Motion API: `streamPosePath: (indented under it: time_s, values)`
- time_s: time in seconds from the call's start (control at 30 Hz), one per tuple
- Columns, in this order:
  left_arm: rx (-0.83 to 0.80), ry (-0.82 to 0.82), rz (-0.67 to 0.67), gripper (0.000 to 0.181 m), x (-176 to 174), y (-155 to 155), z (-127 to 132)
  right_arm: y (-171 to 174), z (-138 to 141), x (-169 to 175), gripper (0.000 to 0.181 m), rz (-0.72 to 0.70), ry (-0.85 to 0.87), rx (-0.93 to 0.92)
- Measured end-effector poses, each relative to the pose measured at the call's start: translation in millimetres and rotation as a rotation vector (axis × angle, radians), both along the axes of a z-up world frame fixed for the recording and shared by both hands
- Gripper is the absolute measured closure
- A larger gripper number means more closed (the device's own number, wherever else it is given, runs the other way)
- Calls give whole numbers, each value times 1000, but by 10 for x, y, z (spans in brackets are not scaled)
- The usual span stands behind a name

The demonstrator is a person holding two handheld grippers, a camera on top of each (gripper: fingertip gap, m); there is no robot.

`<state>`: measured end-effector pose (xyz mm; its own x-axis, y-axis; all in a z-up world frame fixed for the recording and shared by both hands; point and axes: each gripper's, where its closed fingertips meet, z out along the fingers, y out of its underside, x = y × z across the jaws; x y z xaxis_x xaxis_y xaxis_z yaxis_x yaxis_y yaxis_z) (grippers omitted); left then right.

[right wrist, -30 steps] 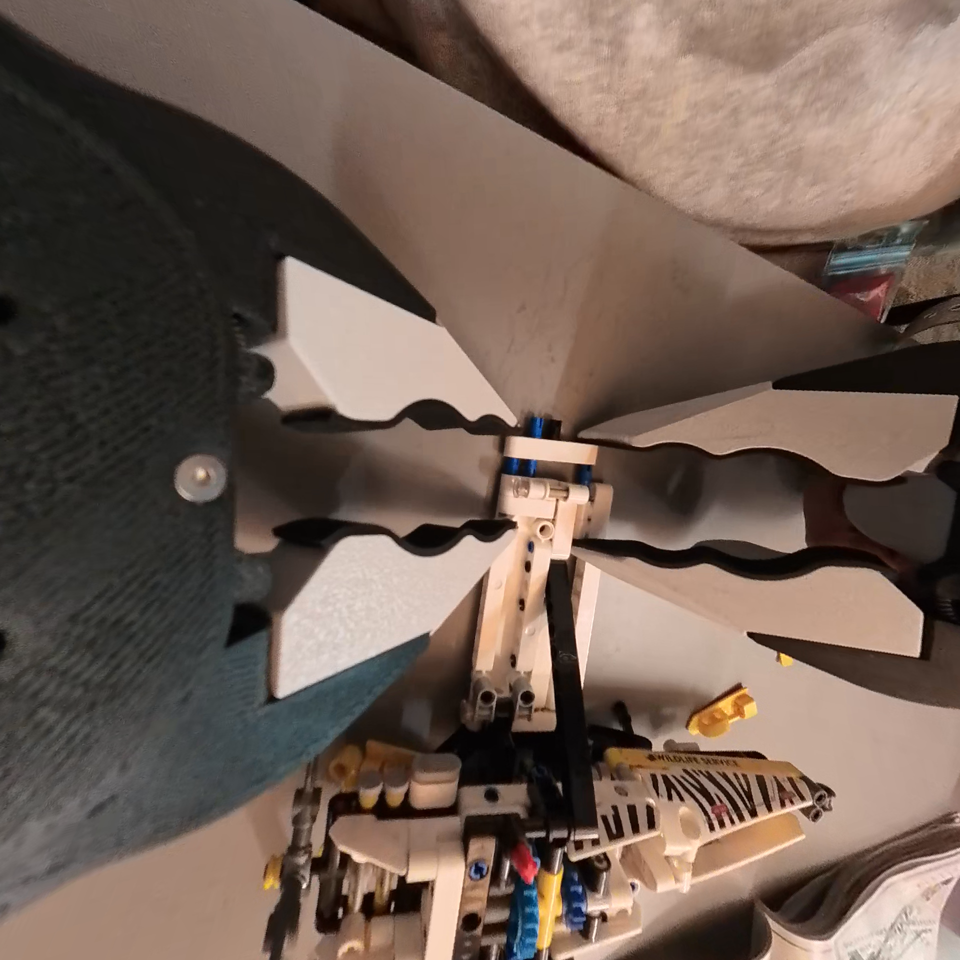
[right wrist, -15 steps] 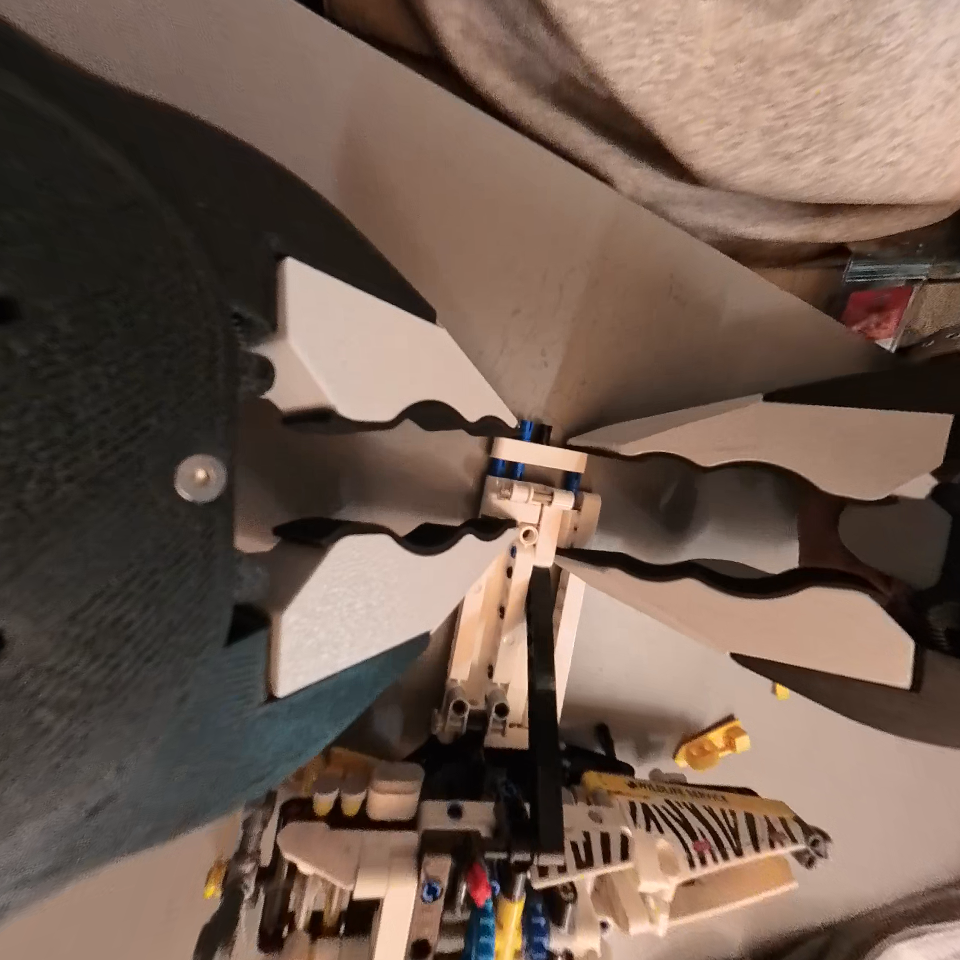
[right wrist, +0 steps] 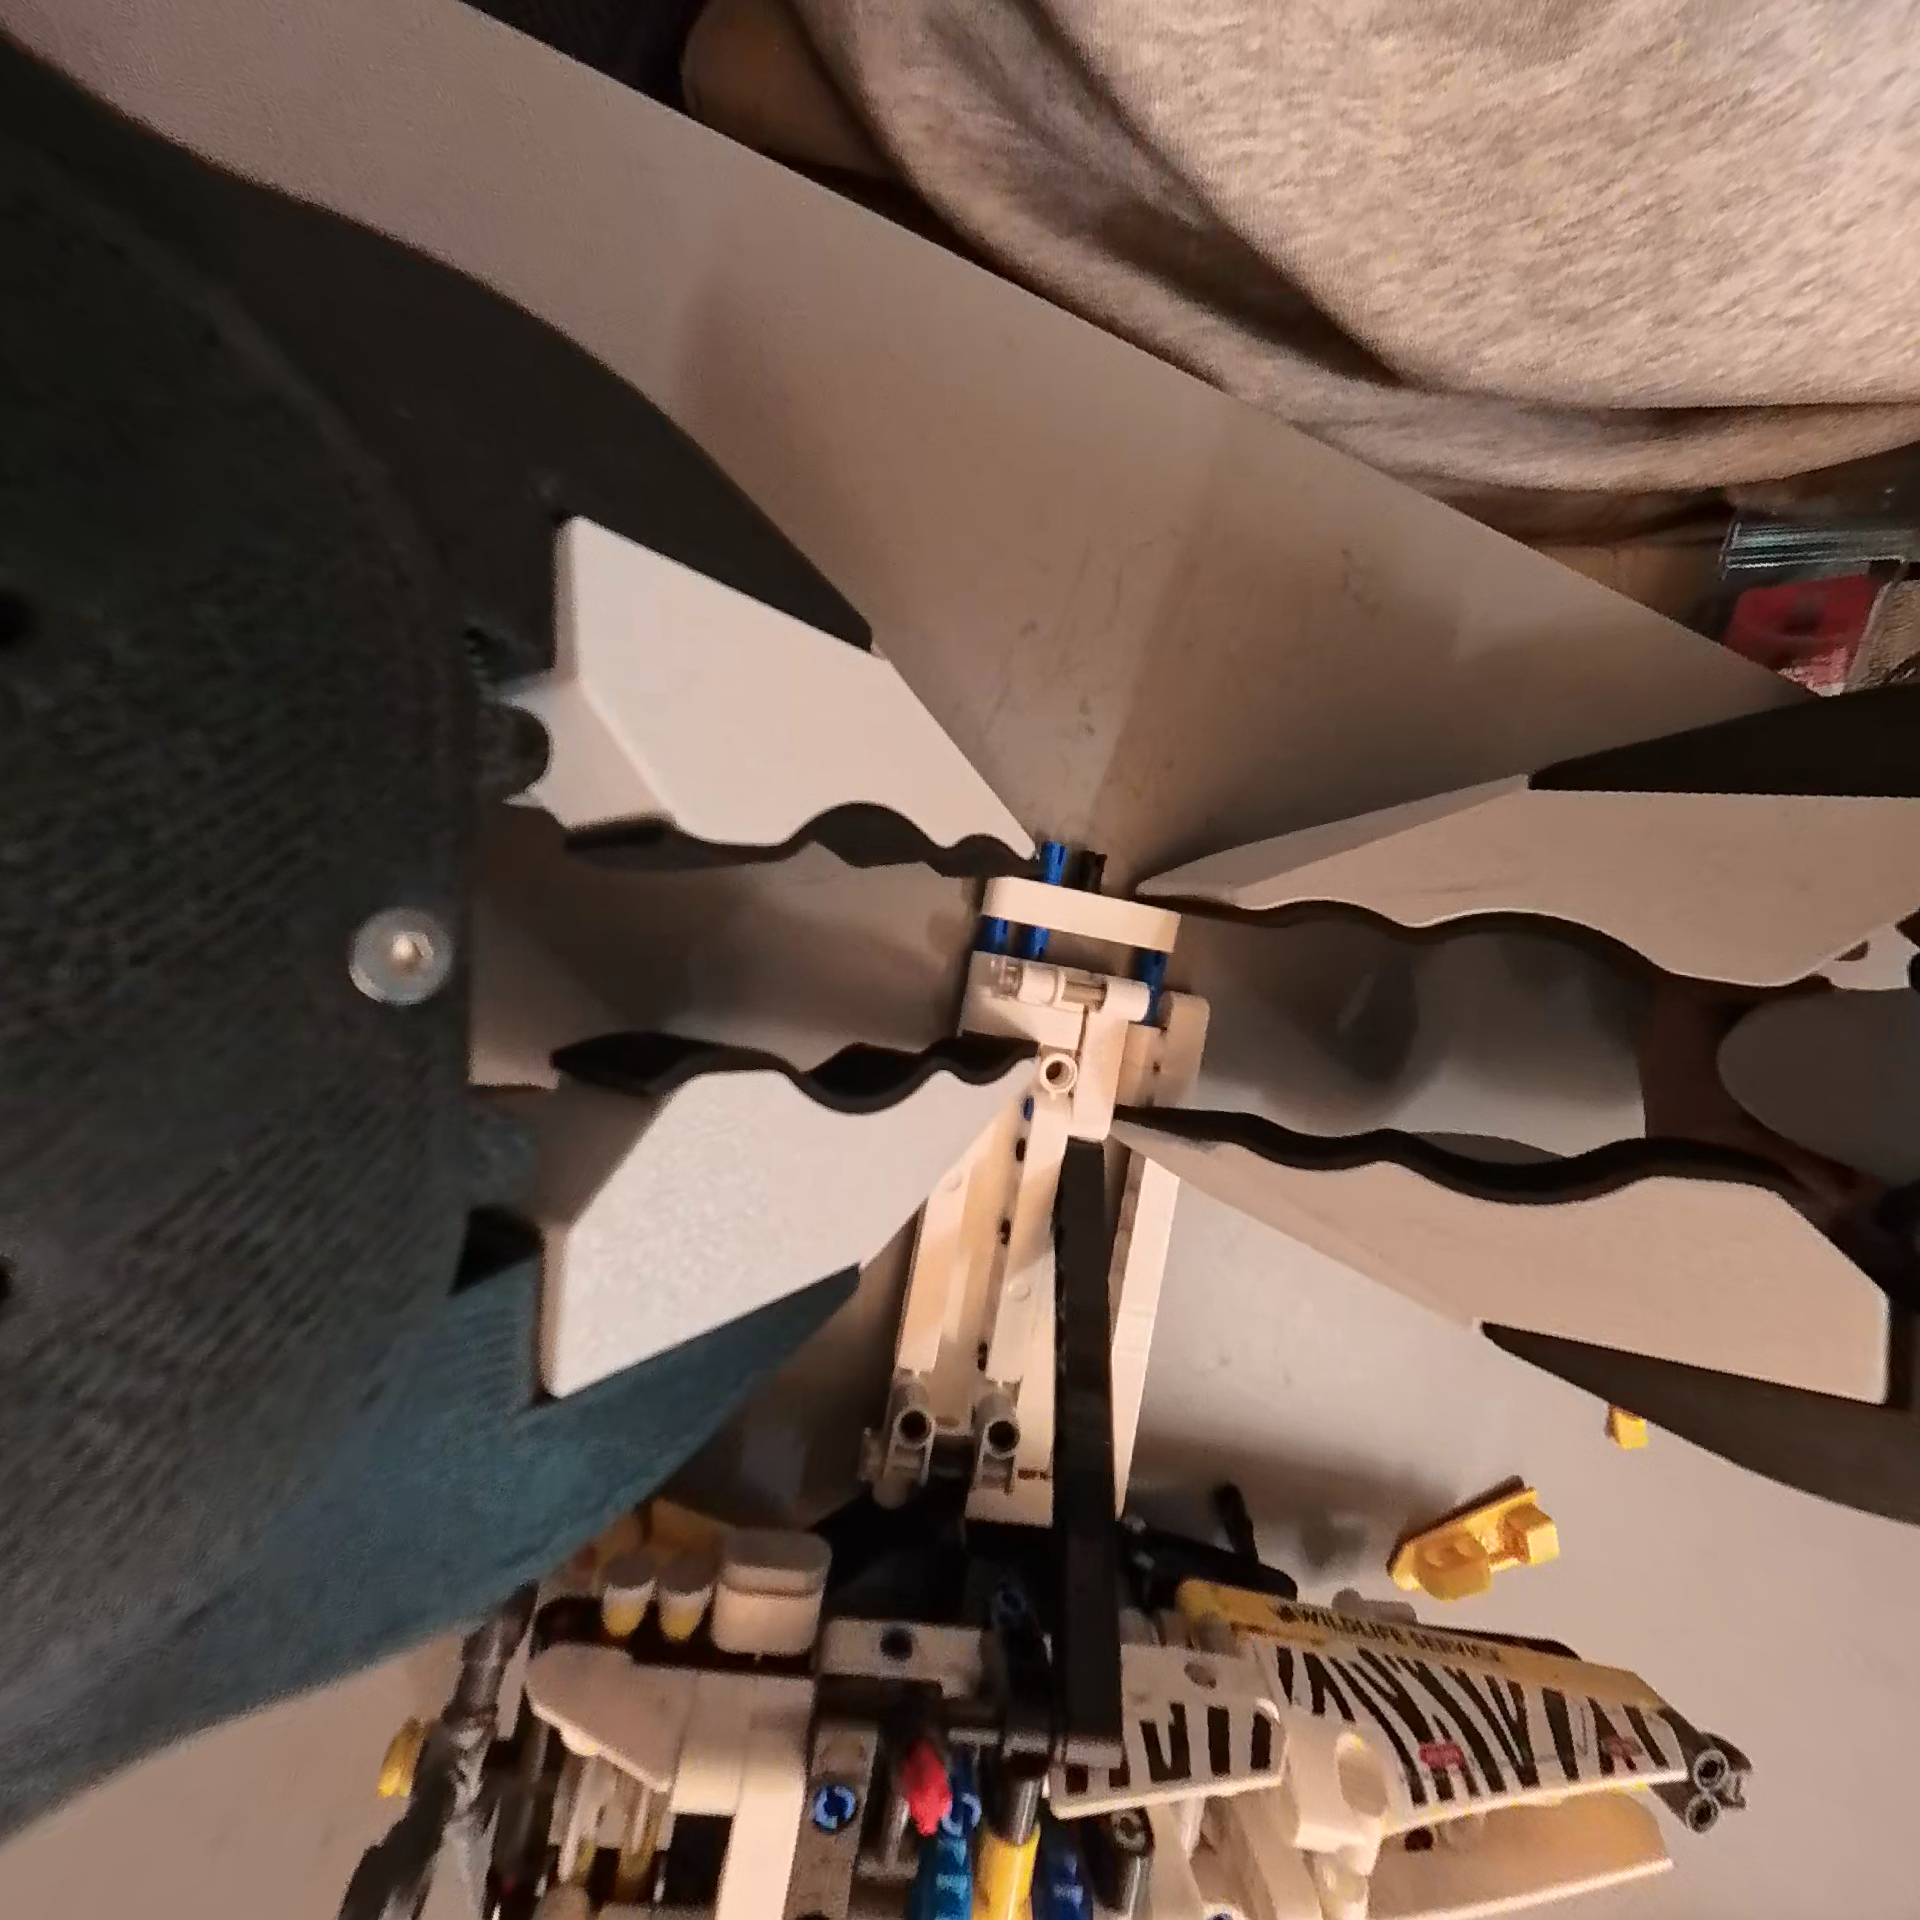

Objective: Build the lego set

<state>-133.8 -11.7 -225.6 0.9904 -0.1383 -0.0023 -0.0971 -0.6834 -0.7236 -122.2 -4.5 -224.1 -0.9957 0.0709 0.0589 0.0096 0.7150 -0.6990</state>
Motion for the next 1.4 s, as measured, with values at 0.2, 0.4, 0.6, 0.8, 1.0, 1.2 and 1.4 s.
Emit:
streamPosePath:
  time_s: [0.2, 0.4, 0.6, 0.8, 1.0, 1.2, 1.4]
  values:
    - [1, -6, -3, 143, 2, 0, 4, -1, -1, 6, 152, -3, 5, 17]
    - [9, -9, -28, 144, 33, -8, 20, -10, 3, 30, 152, 1, -7, -7]
    - [6, -33, -48, 143, 288, -73, 21, -85, 5, 267, 152, 6, -38, -5]
    - [0, -50, -73, 143, 746, -311, 28, -318, 3, 727, 152, -34, -42, -16]
    - [11, 9, -108, 143, 1093, -536, 12, -517, 0, 1031, 152, -67, -9, 12]
    - [36, -7, -126, 143, 1218, -599, 8, -592, -8, 1170, 152, -86, -11, -13]
    - [29, -6, -154, 142, 1263, -613, 13, -617, -4, 1238, 152, -88, -12, -14]
